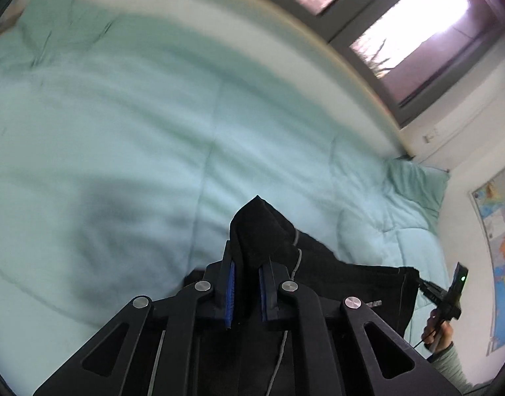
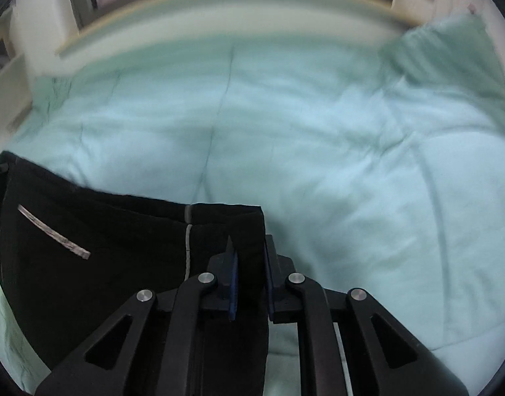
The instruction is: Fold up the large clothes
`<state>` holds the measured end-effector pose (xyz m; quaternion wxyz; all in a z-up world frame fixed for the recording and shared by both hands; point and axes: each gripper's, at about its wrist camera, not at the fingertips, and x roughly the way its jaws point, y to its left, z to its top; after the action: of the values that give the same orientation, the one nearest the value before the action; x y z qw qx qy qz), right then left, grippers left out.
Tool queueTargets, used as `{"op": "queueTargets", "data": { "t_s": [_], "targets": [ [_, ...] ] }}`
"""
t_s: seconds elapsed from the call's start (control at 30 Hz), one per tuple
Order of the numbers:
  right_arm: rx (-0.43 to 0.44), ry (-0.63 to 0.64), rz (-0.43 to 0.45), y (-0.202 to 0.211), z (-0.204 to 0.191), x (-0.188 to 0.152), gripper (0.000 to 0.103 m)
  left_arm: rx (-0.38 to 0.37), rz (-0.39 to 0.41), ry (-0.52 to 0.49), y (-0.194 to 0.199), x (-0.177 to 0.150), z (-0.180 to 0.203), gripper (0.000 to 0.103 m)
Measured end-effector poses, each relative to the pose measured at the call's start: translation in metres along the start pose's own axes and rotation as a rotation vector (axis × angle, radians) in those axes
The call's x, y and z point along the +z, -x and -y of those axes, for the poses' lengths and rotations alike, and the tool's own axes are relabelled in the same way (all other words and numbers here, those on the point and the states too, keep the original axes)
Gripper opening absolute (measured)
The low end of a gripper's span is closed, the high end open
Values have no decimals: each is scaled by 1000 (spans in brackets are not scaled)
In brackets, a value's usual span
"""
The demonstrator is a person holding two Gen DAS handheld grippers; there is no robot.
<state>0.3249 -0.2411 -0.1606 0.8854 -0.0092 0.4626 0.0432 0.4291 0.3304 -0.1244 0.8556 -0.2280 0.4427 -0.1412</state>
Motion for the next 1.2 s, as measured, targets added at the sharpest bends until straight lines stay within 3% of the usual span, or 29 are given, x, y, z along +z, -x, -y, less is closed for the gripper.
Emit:
{"op": "queueTargets", "data": {
  "t_s": [0.1, 0.3, 0.4, 0.53, 0.6, 0.63, 0.73, 0.8, 0.87, 1.0, 1.2],
  "targets": [
    [-61, -2, -10, -21, -3, 13, 14, 74, 12, -22, -19, 13, 7, 12],
    [-43, -60, -251, -128, -10, -24, 13, 236, -202, 88, -110, -25, -49, 13],
    [-69, -48, -297, -150, -21, -38, 14, 292, -226, 78, -129, -42, -58, 26],
    [-88, -65, -329, -146, -18, -30, 18, 212, -215, 206, -116, -32, -79, 43],
    [-78, -95, -315, -132, -12, -26, 24, 178, -174, 260, -93, -26, -89, 51],
    [-62, -121, -293, -117, -9, -25, 25, 198, -153, 275, -79, -24, -92, 57],
    [-23, -167, -213, -69, -9, -26, 32, 317, -75, 244, -38, -19, -95, 58],
    [7, -182, -164, -38, -17, -30, 57, 328, -64, 215, -17, -18, -90, 58],
    [66, -173, -129, -10, -37, -40, 65, 302, -50, 156, 6, -22, -72, 58],
    [135, -143, -134, 13, -94, -69, 65, 216, -61, -8, 24, -63, 3, 59],
    [167, -75, -161, 20, -166, -112, 65, 99, -178, -269, -3, -160, 118, 59]
  ]
}}
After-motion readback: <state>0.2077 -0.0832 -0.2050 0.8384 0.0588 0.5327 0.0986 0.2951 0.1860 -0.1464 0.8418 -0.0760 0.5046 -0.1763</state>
